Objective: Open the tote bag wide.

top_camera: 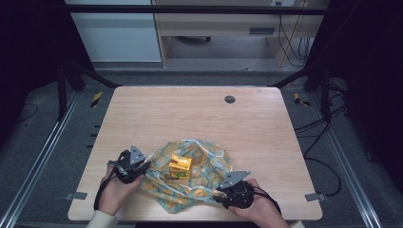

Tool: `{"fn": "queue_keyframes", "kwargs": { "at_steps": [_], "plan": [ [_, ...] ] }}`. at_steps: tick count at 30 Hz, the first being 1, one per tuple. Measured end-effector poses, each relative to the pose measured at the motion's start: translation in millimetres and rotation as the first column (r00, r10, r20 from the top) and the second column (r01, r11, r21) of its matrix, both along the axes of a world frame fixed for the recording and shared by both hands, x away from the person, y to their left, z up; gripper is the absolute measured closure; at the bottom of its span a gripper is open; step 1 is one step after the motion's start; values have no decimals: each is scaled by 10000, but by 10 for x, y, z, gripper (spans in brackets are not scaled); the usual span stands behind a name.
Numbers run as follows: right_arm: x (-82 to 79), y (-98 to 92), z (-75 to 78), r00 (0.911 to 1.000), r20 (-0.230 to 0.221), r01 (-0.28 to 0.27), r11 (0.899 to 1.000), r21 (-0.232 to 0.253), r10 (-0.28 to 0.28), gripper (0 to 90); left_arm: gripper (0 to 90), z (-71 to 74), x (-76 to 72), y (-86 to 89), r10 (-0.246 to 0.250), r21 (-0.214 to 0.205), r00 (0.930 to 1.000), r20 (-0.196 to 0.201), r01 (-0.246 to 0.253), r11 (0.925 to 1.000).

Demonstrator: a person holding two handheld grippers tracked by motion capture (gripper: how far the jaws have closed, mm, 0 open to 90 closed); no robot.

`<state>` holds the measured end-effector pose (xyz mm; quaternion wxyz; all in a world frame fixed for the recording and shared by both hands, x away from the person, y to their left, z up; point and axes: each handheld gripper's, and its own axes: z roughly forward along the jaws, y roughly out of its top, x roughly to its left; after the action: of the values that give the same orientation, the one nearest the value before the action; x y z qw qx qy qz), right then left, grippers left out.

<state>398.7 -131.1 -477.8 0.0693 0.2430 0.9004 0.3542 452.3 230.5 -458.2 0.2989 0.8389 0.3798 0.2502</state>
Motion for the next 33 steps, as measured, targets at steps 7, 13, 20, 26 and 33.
{"fn": "queue_keyframes", "kwargs": {
  "at_steps": [7, 13, 20, 26, 33],
  "plan": [
    [-28, -125, 324, 9910, 1225, 444, 9953, 860, -548, 323, 327, 223, -95, 40, 408, -1349, 9950, 914, -282, 9905],
    [46, -345, 551, 9757, 1753, 1061, 9835, 1468, -1314, 214, 207, 352, -120, 137, 857, -2144, 9879, 1289, -566, 9751],
    [236, -729, 597, 9356, 1831, 2633, 9422, 2073, -3018, 154, 153, 416, -122, 317, 1507, -2500, 9787, 1391, -1126, 9617],
    [370, -1008, 520, 8864, 1628, 3943, 8911, 2245, -4333, 121, 136, 425, -115, 507, 2228, -2267, 9652, 1372, -1884, 9556],
    [477, -1267, 382, 8340, 1263, 5039, 8347, 2222, -5371, 87, 114, 298, -46, 691, 2720, -1868, 9570, 1012, -2502, 9500]
  ]
}}
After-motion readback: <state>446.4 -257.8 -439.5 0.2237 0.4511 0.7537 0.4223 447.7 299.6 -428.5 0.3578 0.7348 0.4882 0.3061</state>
